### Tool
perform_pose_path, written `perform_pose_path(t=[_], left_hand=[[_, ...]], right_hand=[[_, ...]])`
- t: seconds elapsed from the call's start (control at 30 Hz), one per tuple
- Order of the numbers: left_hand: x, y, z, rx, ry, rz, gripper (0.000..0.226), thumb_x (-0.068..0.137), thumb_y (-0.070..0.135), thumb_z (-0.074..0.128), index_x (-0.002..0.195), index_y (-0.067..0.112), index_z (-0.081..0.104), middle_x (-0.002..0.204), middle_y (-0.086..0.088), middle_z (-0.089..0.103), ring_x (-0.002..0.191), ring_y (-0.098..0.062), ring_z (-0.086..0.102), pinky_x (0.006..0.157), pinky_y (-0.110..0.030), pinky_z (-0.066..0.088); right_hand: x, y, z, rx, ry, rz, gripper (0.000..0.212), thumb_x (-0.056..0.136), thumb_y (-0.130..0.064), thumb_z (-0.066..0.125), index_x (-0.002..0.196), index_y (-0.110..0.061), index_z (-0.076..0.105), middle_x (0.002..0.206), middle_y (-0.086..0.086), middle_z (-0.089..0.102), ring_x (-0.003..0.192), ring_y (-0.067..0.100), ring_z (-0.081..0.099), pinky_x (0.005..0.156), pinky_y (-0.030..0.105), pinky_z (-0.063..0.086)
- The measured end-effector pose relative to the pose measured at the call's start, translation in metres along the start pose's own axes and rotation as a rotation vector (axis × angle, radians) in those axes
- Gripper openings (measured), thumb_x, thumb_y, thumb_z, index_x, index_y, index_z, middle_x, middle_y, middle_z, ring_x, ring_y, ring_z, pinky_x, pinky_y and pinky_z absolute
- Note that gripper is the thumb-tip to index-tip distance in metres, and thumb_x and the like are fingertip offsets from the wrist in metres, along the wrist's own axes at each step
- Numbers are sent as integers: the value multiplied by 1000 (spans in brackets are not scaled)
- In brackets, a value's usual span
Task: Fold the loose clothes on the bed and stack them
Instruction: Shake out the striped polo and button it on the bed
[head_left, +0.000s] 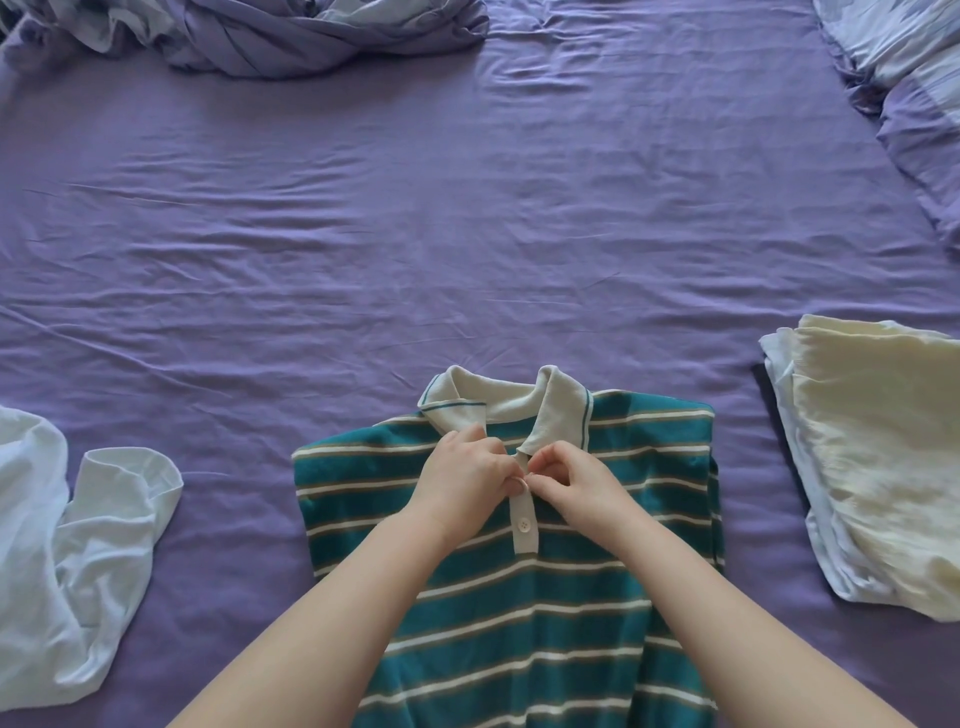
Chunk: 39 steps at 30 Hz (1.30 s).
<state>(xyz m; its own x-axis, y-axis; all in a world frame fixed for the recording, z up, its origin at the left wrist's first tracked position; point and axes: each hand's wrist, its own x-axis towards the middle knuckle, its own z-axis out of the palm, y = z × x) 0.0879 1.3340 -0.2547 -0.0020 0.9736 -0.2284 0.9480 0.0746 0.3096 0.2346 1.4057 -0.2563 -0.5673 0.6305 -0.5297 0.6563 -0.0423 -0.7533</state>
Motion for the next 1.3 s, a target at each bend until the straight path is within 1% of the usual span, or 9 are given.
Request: perform_pose_path(t=[0.1,0.4,0.53,0.63,0.77,0.93,1.1,1.23,1.3], left_hand=[[3,0,0,13,-41,-14,30,96,41,44,115,31,66,107,7,65,99,-18,46,87,-31,39],[9,-8,-9,-72,-204,-7,24,95,34,50,109,25,69,101,5,64,97,-18,45,82,-35,45],[11,-9,-9,-60,-190,25,22,93,34,53,110,28,67,109,1,54,101,-20,46,86,-36,43],[12,-9,-10,-103,-180,-14,22,89,41,58,105,32,68,115,0,45,107,-19,44,90,-34,38],[15,-10,-11,-182,-292,-117,27,85,49,60,106,34,67,124,2,39,118,-18,35,100,-35,30],[20,-6,-12,-187,-353,-143,23,86,46,57,106,37,64,125,2,36,121,-19,32,101,-37,27],[17,-2,-10,-134,-282,-123,29,83,51,56,105,34,65,121,3,38,115,-19,32,94,-36,27],[18,1,-6,-24,-164,-107,24,87,37,58,109,29,60,126,2,37,120,-20,32,95,-33,26],[16,0,-5,-19,-92,-126,29,87,32,56,116,28,54,130,2,36,123,-20,31,99,-33,26]], right_hand=[[-3,2,3,-40,-14,-35,18,84,-30,66,96,-27,53,92,-10,62,86,3,59,69,14,47],[-3,6,11,-157,74,-110,16,88,-21,63,94,-28,50,92,-12,60,85,4,58,69,11,44],[-3,7,11,-153,86,-101,16,88,-18,62,95,-26,49,92,-10,61,85,6,58,73,17,48],[-3,8,11,-98,91,-69,16,88,-17,62,94,-26,50,90,-10,61,83,3,57,70,14,46],[-4,7,10,-52,64,-63,20,86,-15,63,93,-28,50,90,-11,61,84,1,57,66,9,42],[-3,8,13,-11,85,-32,15,89,-19,61,94,-26,49,91,-10,61,85,4,58,73,18,48],[-2,6,15,-55,104,-5,14,90,-22,59,98,-26,48,92,-11,59,87,6,57,77,21,50],[-3,5,15,-112,128,6,14,89,-28,60,98,-24,49,92,-8,59,85,9,57,77,28,53],[-4,3,16,-219,164,13,15,89,-34,59,94,-23,50,88,-6,60,81,13,57,69,31,51]])
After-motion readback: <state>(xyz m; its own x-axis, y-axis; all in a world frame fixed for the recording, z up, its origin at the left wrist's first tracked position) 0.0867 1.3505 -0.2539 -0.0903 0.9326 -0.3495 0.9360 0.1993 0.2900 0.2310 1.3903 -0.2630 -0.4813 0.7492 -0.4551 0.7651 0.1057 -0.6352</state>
